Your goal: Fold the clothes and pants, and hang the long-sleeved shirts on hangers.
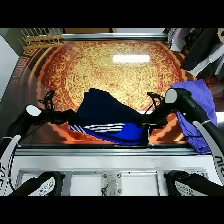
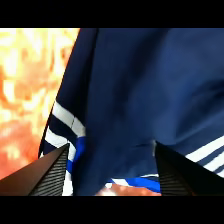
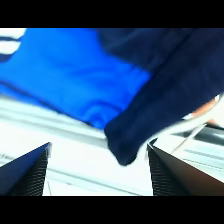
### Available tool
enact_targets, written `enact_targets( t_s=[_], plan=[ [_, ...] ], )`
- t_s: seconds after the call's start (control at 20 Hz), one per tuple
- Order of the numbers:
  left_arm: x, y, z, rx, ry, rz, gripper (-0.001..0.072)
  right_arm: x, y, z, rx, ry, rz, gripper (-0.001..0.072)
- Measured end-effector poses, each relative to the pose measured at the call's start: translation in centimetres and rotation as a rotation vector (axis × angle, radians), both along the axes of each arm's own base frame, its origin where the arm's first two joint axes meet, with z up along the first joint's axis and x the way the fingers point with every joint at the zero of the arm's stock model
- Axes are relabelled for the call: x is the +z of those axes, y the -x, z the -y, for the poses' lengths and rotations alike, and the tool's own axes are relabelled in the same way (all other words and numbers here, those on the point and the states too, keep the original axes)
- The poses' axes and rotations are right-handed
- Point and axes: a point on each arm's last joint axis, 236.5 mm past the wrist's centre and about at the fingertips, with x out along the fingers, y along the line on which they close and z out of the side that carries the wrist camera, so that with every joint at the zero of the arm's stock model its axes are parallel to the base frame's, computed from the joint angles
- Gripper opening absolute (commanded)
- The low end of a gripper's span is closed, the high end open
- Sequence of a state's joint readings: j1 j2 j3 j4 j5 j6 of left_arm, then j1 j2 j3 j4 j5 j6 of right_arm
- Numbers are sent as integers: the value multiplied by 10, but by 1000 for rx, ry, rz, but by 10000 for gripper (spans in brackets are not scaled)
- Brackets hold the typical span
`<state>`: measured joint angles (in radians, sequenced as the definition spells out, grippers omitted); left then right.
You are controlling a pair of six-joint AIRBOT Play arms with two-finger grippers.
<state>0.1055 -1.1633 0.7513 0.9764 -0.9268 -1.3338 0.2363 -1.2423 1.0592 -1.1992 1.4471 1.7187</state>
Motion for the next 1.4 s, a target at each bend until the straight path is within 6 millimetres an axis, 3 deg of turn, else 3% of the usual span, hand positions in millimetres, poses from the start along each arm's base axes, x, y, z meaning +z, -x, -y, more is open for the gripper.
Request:
enact_targets(
  t_s=[0.15, 0.3, 0.35, 0.4, 0.45, 0.65, 0.85, 1.15, 1.4],
  plan=[
    [42, -11, -9, 1, 6, 70, 538, 33, -1, 30, -39, 2, 104, 645],
    [76, -8, -2, -33, 6, 134, 514, 42, 5, 76, -183, 27, 161, 645],
    [85, -4, 6, -54, 9, 150, 275, 36, 8, 89, -245, 20, 168, 648],
    [92, -1, 15, -76, 13, 164, 69, 27, 11, 97, -299, 2, 168, 716],
    [99, 2, 26, -105, 15, 180, 44, 16, 14, 102, -358, -33, 165, 720],
    [113, 14, 74, -229, 30, 232, 44, -20, 8, 94, -487, -244, 198, 720],
    [120, 23, 109, -312, 43, 275, 43, -35, -6, 77, -474, -371, 261, 720],
    [123, 26, 123, -322, 58, 284, 44, -49, -14, 63, -413, -389, 303, 711],
    [123, 27, 124, -312, 66, 276, 44, -63, -8, 66, -410, -337, 266, 711]
  ],
)
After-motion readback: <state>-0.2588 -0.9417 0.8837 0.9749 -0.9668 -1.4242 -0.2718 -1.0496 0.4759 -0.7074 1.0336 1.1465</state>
